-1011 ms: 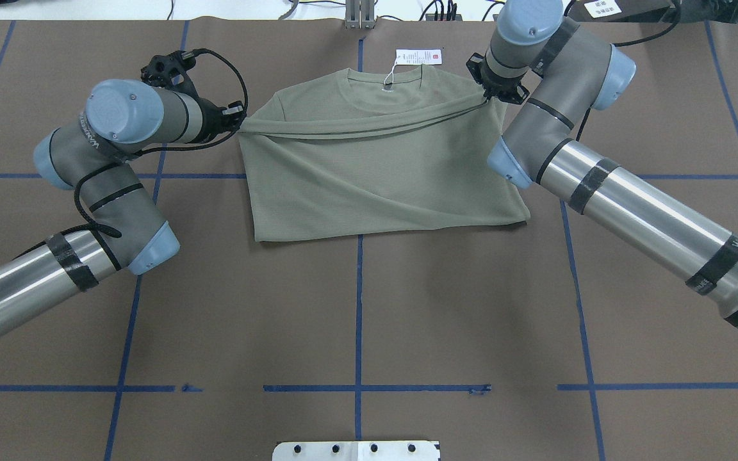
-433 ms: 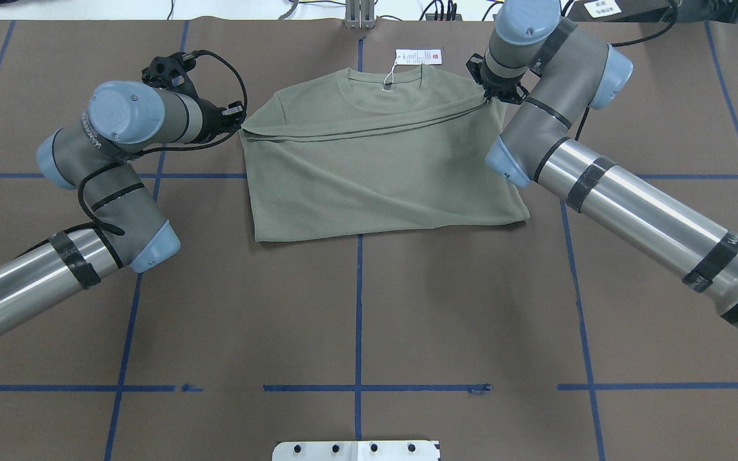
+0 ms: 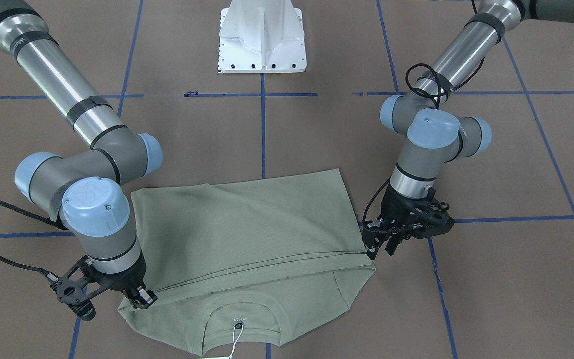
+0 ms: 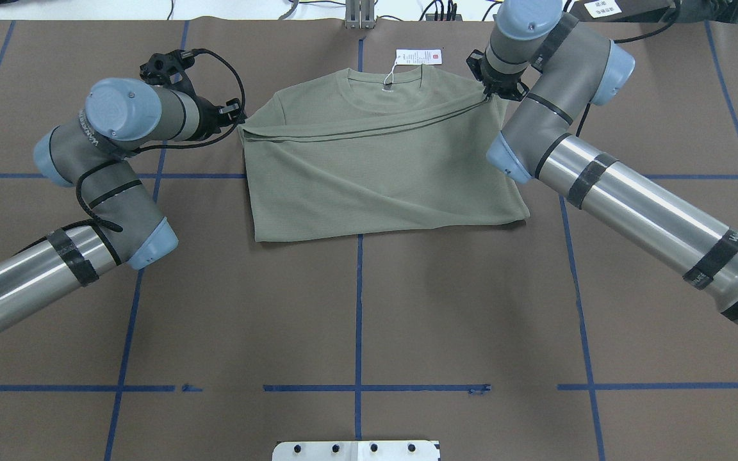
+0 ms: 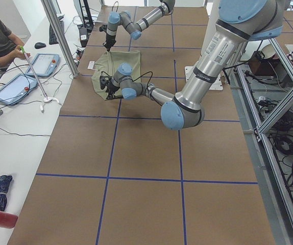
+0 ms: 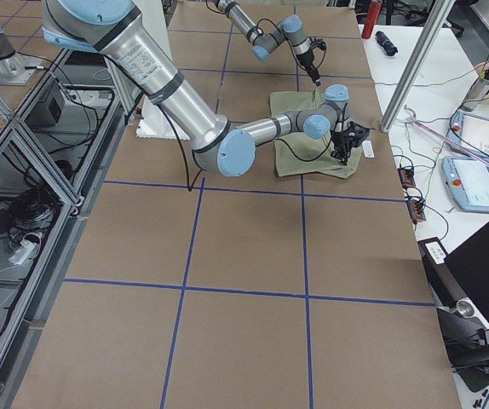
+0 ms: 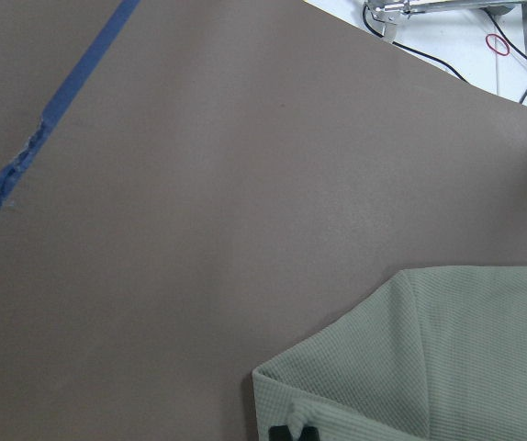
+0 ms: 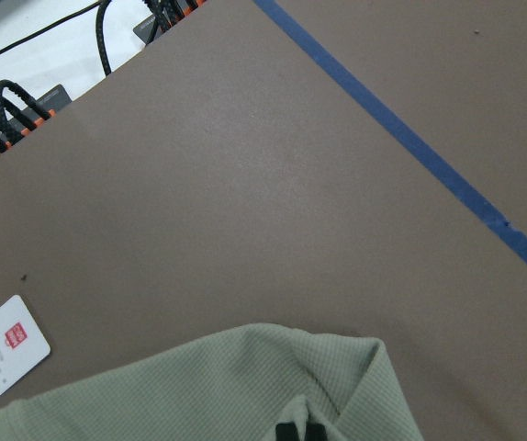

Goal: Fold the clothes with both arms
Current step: 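Lower the hem onto the collar edge and open both grippers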

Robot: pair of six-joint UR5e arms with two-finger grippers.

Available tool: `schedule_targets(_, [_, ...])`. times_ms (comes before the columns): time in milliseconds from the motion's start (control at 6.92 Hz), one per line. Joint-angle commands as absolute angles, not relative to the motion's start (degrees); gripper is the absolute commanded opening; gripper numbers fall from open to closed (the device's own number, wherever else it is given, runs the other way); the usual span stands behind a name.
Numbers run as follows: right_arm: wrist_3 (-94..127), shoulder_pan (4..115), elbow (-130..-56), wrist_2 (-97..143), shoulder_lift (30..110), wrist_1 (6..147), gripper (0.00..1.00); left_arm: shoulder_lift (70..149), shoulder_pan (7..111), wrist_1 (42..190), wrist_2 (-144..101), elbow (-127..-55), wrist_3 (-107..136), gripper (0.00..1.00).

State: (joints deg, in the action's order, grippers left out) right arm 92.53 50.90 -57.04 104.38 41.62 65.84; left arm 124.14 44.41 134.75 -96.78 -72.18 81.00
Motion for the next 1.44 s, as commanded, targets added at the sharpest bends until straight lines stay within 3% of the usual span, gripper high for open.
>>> schedule_targets(0, [91.1,51.7,-57.0,105.3,41.7,65.8,0.0,124.1,44.6,134.8,-97.2,-73.1,80.7,0.58])
schedule_targets(144, [91.1,51.7,-56.9,105.3,41.7,65.8,0.0,123.9,44.6,134.7,-97.2,-73.7,80.8,0.58])
schedule_targets(433, [90.9,51.8,-56.5,105.2,41.7,65.8,0.16,123.7,44.6,134.7,-97.2,-74.1,80.8,0.58])
schedule_targets(578, [90.8,51.8,-56.7,105.3,41.5,65.8,0.5,123.8,44.6,134.7,-97.2,-74.1,81.0,0.58])
schedule_targets(722, [90.5,52.1,-57.8,105.6,41.6,65.9,0.58,123.6,44.6,134.6,-97.2,-74.1,81.0,0.58])
schedule_targets(1011, [91.1,52.6,-67.5,112.5,47.5,65.9,0.67,123.3,44.6,134.6,-97.3,-74.8,81.0,0.58])
schedule_targets(1300, [95.8,49.7,-83.0,113.4,60.6,65.8,0.69,123.2,44.6,134.6,-98.2,-74.9,81.0,0.58])
